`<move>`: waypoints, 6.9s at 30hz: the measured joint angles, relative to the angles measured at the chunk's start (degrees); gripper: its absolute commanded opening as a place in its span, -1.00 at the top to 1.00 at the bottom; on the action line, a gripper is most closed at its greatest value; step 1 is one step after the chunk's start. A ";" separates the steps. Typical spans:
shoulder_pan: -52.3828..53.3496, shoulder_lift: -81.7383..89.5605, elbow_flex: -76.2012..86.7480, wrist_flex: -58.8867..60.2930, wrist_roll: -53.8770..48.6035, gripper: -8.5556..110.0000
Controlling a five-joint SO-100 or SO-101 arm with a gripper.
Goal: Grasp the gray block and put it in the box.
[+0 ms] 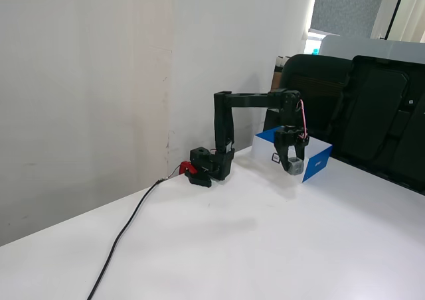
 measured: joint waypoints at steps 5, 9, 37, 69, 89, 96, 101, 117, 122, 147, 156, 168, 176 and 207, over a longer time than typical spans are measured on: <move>6.94 5.89 4.92 -3.43 4.57 0.85; 12.57 8.35 7.29 -6.06 8.53 0.85; 32.61 5.01 5.98 -16.26 40.87 0.85; 56.69 -8.61 -4.22 -21.09 46.23 0.10; 50.89 -9.49 -9.14 -14.59 46.23 0.85; 45.00 -9.49 -13.01 -8.44 45.62 0.85; 39.73 -9.49 -14.33 -3.16 41.75 0.85; 21.01 -9.49 -17.05 6.42 22.24 0.85; 12.57 -9.49 -17.05 6.59 15.12 0.85; -9.23 20.39 31.20 -21.45 7.65 0.85; -10.81 33.49 52.47 -35.42 16.96 0.85; -9.40 41.22 65.04 -46.41 30.50 0.85; -8.00 41.22 72.07 -52.47 35.07 0.85; -8.35 78.05 94.92 -46.58 38.23 0.85</move>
